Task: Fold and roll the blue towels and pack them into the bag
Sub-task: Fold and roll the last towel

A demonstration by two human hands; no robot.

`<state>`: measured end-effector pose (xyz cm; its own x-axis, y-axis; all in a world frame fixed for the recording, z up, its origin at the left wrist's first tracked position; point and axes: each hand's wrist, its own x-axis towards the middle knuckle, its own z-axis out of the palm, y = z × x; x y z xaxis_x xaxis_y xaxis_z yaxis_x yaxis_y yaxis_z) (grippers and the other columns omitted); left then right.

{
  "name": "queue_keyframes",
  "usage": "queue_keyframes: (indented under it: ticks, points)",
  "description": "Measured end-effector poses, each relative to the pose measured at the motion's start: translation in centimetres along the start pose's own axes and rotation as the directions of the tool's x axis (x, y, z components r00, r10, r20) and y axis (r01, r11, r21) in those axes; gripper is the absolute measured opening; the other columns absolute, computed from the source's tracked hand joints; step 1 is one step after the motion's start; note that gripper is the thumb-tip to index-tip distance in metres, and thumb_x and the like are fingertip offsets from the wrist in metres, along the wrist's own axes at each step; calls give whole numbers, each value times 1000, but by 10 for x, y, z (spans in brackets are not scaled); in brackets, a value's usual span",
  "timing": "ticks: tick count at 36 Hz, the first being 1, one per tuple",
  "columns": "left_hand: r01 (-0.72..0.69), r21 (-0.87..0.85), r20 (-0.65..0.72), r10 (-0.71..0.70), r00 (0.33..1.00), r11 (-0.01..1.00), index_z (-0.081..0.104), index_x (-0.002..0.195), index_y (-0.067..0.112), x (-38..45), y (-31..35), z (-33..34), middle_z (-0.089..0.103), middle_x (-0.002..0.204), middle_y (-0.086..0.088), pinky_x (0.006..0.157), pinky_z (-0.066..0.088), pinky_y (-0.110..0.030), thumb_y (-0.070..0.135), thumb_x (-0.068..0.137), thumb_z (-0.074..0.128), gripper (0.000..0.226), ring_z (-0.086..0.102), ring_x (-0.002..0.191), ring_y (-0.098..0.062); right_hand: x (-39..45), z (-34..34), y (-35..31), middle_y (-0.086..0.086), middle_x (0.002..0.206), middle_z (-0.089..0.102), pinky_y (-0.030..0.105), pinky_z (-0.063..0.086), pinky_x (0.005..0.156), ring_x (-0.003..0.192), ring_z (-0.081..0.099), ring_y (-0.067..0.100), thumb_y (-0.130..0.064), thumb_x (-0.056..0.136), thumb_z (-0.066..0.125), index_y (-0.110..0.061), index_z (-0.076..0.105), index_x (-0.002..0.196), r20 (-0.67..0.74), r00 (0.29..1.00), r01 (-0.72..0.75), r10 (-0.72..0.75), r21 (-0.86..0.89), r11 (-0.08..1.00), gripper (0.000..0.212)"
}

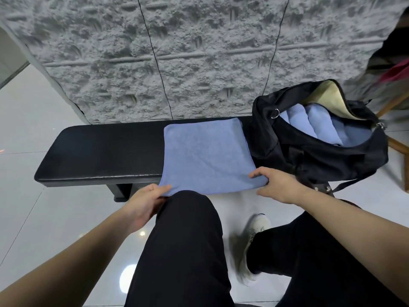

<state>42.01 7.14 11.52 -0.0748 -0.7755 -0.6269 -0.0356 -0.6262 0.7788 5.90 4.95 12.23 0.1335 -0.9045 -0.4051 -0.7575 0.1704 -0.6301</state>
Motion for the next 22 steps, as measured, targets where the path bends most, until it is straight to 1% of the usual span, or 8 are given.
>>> queue_keyframes:
  ticks: [2, 4, 7, 11, 14, 18, 20, 22]
  points:
    - [-29, -55, -66, 26, 997, 998, 40, 78, 19, 1, 0, 2, 56, 68, -8, 53, 44, -22, 27, 87, 72, 35, 54, 57, -17, 1, 2, -2, -13, 91, 50, 15, 41, 51, 65, 51, 8, -10, 89, 65, -24, 64, 109, -41, 998, 34, -36, -52, 998, 24]
    - [-104, -94, -121, 92, 988, 990, 44, 87, 17, 1, 2, 3, 61, 68, -3, 48, 46, -20, 18, 91, 68, 24, 56, 52, -14, 1, 2, -3, -8, 96, 50, 12, 39, 55, 73, 52, 7, -15, 90, 65, -21, 68, 98, -104, 991, 74, -81, -76, 994, 11]
    - [-158, -101, -107, 147, 983, 982, 59, 119, 30, -1, 7, 0, 72, 97, -5, 66, 55, -26, 17, 93, 65, 30, 61, 72, -19, 6, 2, -2, -5, 94, 48, 11, 39, 68, 83, 54, 10, -17, 87, 70, -21, 73, 88, -212, 968, 128, -137, -57, 990, 5]
    - [-142, -45, -40, 140, 989, 989, 68, 120, 14, -1, 14, -6, 69, 120, -4, 91, 51, -29, 18, 92, 66, 28, 67, 93, -12, 13, 0, -2, -11, 96, 54, 21, 40, 89, 100, 50, 9, -21, 82, 73, -22, 72, 81, -319, 927, 200, -200, -33, 979, 2]
    - [-144, 26, 33, 144, 989, 989, 64, 125, 16, 4, 21, -15, 68, 123, -1, 103, 44, -30, 7, 86, 70, 40, 66, 109, -9, 18, -5, -14, -8, 78, 57, 18, 42, 73, 83, 53, 9, -14, 84, 71, -13, 61, 67, -350, 915, 257, -203, 117, 959, 20]
    - [-209, 231, 30, 207, 978, 950, 67, 119, 23, 16, 34, -19, 72, 112, 5, 88, 45, -17, 2, 87, 68, 38, 64, 106, -10, 37, -11, -25, -11, 63, 52, 18, 35, 52, 52, 42, 4, -25, 88, 68, -16, 60, 76, -351, 936, 188, -36, 411, 892, 16]
    - [-239, 314, -44, 266, 963, 919, 71, 110, 21, 28, 43, -21, 70, 91, 1, 68, 50, -14, 10, 90, 67, 23, 62, 87, -16, 50, -13, -31, -8, 72, 60, 19, 40, 57, 60, 49, 5, -29, 88, 69, -15, 66, 86, -363, 932, 174, 8, 464, 869, 14]
    - [-276, 307, -83, 314, 946, 911, 74, 101, 18, 43, 51, -24, 64, 77, -1, 76, 58, -30, 17, 93, 65, 12, 57, 79, -19, 66, -13, -39, -4, 86, 67, 26, 45, 71, 75, 56, 8, -32, 87, 69, -12, 69, 92, -392, 919, 174, 44, 504, 846, 21]
